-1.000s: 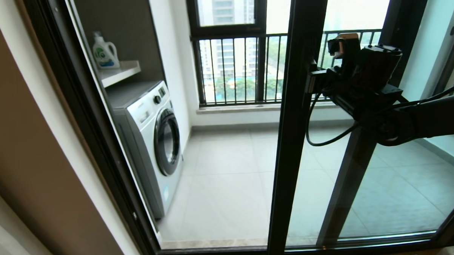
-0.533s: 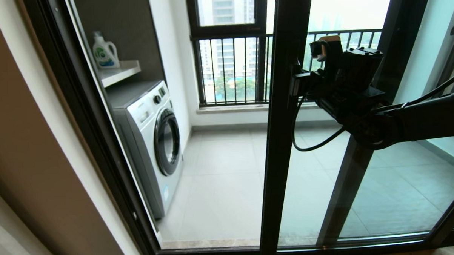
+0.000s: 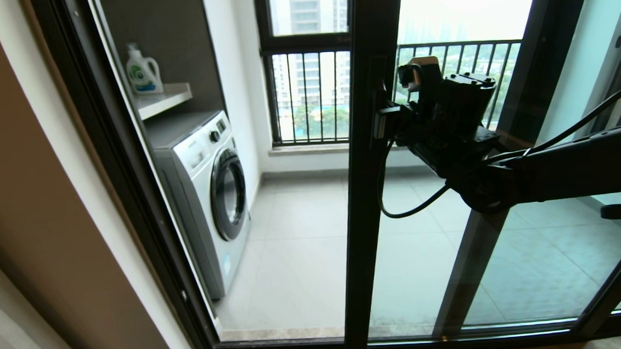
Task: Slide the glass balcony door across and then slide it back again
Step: Close the slid door
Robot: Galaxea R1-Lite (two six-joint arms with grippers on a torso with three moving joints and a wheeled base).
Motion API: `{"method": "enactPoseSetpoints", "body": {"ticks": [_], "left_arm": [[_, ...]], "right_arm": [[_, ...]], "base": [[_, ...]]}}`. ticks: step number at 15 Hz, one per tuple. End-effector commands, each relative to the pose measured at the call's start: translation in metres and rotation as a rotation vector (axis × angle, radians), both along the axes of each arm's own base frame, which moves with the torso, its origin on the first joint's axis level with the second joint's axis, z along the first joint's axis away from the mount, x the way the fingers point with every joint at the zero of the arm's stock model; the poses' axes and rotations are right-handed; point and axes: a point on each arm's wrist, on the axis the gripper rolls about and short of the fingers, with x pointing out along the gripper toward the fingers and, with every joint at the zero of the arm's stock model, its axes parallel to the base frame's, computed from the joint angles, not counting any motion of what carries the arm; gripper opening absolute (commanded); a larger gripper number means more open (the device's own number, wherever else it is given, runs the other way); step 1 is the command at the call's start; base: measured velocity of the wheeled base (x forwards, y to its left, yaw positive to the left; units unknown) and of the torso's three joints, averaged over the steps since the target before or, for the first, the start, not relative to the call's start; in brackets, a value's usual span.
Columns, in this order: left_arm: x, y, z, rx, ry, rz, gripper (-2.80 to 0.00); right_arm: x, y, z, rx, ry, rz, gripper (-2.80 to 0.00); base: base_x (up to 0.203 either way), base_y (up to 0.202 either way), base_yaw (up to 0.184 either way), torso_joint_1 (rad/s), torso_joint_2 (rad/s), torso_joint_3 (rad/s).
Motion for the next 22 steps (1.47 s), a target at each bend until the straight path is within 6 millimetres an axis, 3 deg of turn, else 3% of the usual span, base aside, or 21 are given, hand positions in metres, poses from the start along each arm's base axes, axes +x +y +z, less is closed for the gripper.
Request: {"method": "enactPoseSetpoints", "body": {"ticks": [1, 18, 22], "left_arm": [[0.000, 0.000, 0.000, -0.001, 0.000, 0.001, -2.80], [0.000, 0.000, 0.000, -0.001, 0.000, 0.001, -2.80], [0.000, 0.000, 0.000, -0.001, 0.000, 0.001, -2.80]], "right_arm": [[0.000, 0.015, -0.004, 0.001, -0.002, 0.032, -2.80], [-0.012, 0.106, -0.011, 0.036, -0.052, 0.180, -2.80], [-0.018, 0.115, -0.014, 0.034, -0.047, 0.196, -2.80]], "base": [[0.000, 0.000, 0.000, 0.000, 0.00, 0.000], [0.000, 0.000, 0.000, 0.000, 0.00, 0.000], [0.000, 0.000, 0.000, 0.000, 0.00, 0.000]]}}
